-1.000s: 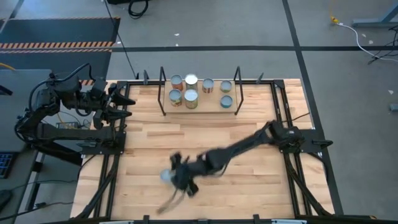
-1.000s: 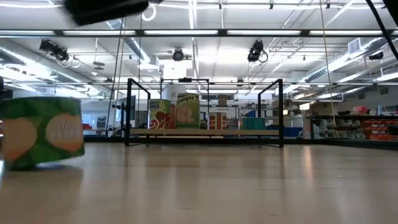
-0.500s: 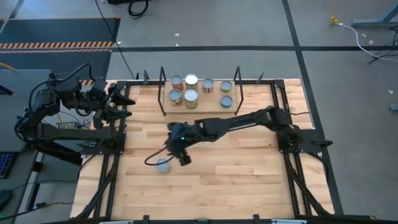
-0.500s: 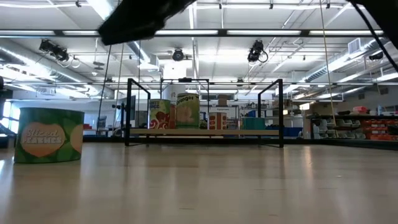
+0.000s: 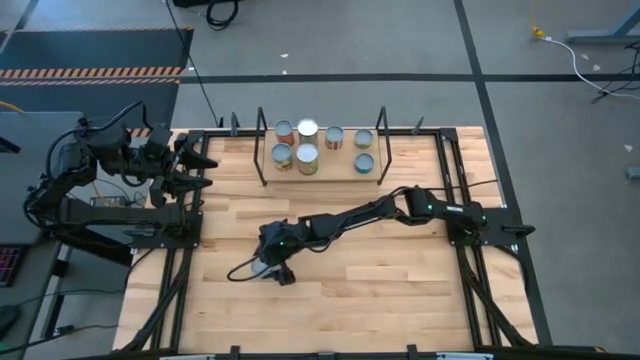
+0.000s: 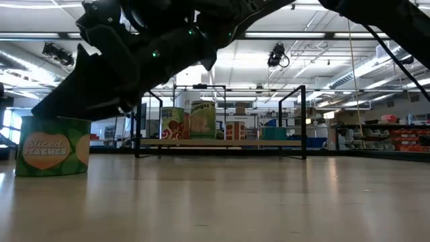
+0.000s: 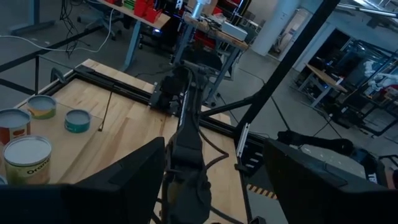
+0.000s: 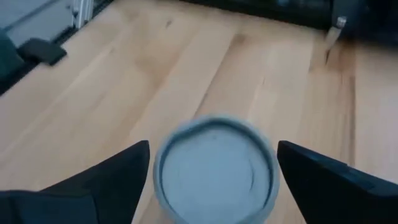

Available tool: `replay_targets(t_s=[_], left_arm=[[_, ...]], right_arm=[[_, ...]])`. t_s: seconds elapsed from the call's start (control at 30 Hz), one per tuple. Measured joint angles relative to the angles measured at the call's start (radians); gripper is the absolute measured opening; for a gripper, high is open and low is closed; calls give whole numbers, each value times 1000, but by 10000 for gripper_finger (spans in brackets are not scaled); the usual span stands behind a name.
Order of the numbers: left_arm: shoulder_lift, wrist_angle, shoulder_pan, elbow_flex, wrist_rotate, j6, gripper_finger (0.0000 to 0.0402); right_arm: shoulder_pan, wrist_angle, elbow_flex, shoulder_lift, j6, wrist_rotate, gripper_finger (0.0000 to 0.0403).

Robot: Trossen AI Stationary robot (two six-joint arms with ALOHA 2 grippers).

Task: Pick and place cans onto a shelf
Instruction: Put the canned sliced peaches on the shelf

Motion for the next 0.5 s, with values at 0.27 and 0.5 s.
replay_targets(t_s=[0.27,0.5], left_arm=[[0,15,0,0,0,0,275],[0,21,0,0,0,0,275]], right_arm=[[-1,26,3,29,-6,-5,372],[-1,55,3,61,-25,-39,360]])
